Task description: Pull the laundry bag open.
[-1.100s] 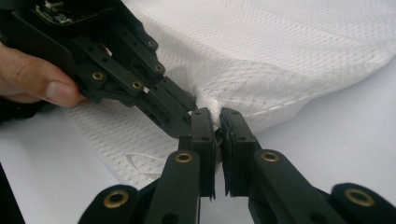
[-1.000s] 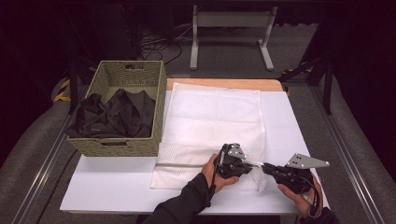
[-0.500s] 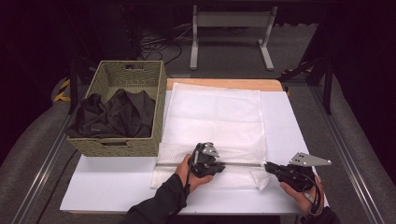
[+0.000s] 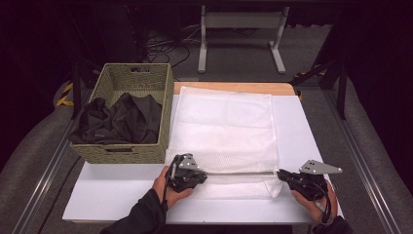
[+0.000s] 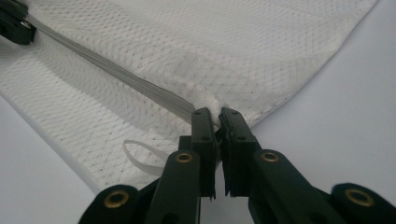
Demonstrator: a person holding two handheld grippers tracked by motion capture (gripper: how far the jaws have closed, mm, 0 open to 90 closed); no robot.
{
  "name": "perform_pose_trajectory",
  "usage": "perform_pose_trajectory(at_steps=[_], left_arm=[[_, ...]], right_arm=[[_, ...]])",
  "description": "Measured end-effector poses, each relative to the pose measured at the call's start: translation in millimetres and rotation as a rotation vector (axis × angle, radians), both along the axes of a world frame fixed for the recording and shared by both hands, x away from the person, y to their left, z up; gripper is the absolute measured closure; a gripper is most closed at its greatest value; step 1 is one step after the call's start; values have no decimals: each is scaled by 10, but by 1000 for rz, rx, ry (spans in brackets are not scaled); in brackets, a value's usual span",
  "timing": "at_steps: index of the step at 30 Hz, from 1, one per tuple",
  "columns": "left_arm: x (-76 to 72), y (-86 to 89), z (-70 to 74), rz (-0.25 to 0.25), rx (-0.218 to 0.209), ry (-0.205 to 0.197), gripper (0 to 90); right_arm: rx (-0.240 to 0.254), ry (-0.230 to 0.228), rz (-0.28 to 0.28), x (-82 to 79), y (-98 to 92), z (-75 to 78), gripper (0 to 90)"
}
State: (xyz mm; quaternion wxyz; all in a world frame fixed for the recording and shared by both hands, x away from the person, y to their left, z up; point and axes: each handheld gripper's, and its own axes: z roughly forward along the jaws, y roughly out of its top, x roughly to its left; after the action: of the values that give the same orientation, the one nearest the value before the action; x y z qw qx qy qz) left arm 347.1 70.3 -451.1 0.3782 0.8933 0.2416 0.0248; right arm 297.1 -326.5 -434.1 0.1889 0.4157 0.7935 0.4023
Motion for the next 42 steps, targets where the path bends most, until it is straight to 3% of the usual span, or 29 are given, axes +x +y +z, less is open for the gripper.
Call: perform_pose_trajectory(at_steps=[1,9,21,28,32,35,42], left_arm=[[-24,107,3,12,7,5,864],[-64,481,25,69,52,-15,864],[-118,996,-15,161,43,20,864],[-118,1085,51,168,50,4,864],[-95,1125,-13,182,62,13,864],[-94,1169,-82,189,35,16,864],[-134,1204,-90,183,31,7,863]], right_arm=[[0,0,0,0,0,0,849],[10,5,-8,5,-19,-6,849],[35,36,-49,20,-96,-20,850],[56,58,-59,34,-104,-45,850],[68,71,-61,47,-112,-56,850],[81,86,-69,55,-125,-69,850],[94,113,-79,82,-142,-100,844]])
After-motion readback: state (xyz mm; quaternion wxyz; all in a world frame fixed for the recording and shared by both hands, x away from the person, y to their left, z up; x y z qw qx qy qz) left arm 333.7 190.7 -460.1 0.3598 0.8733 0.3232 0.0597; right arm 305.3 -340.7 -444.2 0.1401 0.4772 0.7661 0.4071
